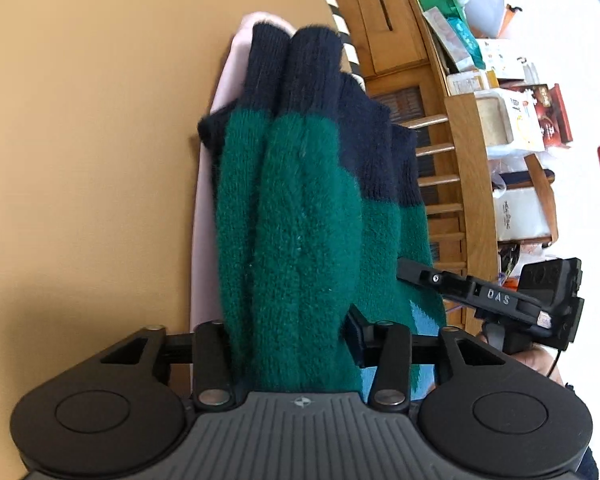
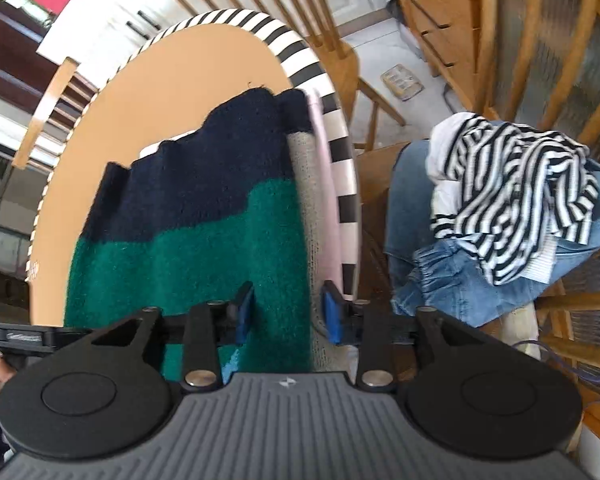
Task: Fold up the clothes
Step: 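Lower the folded cardigan onto the pink towel with both grippers, then open both grippers and withdraw them from the stacked cardigan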
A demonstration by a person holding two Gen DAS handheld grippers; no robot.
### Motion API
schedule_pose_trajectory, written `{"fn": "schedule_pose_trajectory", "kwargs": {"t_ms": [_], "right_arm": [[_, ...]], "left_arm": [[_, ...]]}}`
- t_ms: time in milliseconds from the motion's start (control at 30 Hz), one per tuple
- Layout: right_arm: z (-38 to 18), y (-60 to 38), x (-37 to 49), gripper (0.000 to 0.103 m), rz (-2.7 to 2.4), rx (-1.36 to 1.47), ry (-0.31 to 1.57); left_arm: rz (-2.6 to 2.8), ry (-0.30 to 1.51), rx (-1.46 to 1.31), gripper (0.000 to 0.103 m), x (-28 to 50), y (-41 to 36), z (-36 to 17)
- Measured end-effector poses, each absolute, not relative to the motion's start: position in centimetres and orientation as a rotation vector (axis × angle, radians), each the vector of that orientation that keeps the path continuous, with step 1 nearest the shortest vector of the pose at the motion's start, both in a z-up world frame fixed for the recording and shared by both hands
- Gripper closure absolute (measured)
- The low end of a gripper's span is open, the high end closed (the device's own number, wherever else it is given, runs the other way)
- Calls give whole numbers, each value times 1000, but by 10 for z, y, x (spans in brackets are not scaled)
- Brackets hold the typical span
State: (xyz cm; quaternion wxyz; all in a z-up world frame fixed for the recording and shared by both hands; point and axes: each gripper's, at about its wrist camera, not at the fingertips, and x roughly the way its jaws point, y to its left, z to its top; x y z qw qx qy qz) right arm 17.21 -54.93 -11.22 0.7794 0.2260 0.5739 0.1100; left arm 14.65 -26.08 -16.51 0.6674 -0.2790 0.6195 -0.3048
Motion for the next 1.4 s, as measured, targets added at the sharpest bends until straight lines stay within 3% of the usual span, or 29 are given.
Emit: {"fn": "schedule_pose_trajectory", "kwargs": {"t_ms": [133, 167, 300, 367, 433, 567, 800, 900, 1000, 1167, 1200, 1233, 1267, 1333, 1400], "right_arm": [[-79, -549, 157, 58, 206, 350, 1148], [-66, -543, 149, 63, 206, 293, 1105], [-34, -507, 119, 65, 311, 253, 956], [-43, -482, 115, 71, 348, 246, 947], [-64, -461, 117, 71, 304, 173, 951], [-108, -445, 116, 71, 216, 123, 965], [-78, -439, 104, 67, 177, 129, 864], [-93, -432, 98, 65, 144, 127, 862], [-111, -425, 95, 64, 115, 127, 862], [-96, -420, 98, 61, 45, 181, 865], [-88, -417, 91, 61, 28, 201, 844], [-81, -409, 77, 58, 5, 222, 805], [-74, -401, 62, 50, -19, 242, 767], [-64, -382, 36, 49, -57, 265, 690], [-58, -355, 12, 40, -118, 274, 640]], "left_arm": [[-687, 1243, -505, 53, 141, -229, -112], [-697, 1186, -493, 53, 139, -223, -99], [-763, 1059, -420, 64, 135, -247, -74], [-765, 1059, -305, 66, 137, -274, -84], [-719, 1092, -235, 73, 139, -293, -104], [-677, 1109, -207, 73, 139, -305, -127], [-714, 1114, -291, 70, 139, -298, -98], [-714, 1152, -120, 69, 131, -313, -118], [-691, 1150, -171, 69, 130, -310, -124], [-683, 1144, -102, 70, 127, -315, -109], [-684, 1136, -86, 67, 125, -313, -102], [-691, 1119, -64, 57, 119, -308, -95], [-698, 1102, -43, 51, 114, -302, -87], [-709, 1044, 10, 30, 97, -284, -74], [-716, 1002, 59, 19, 85, -264, -66]]}}
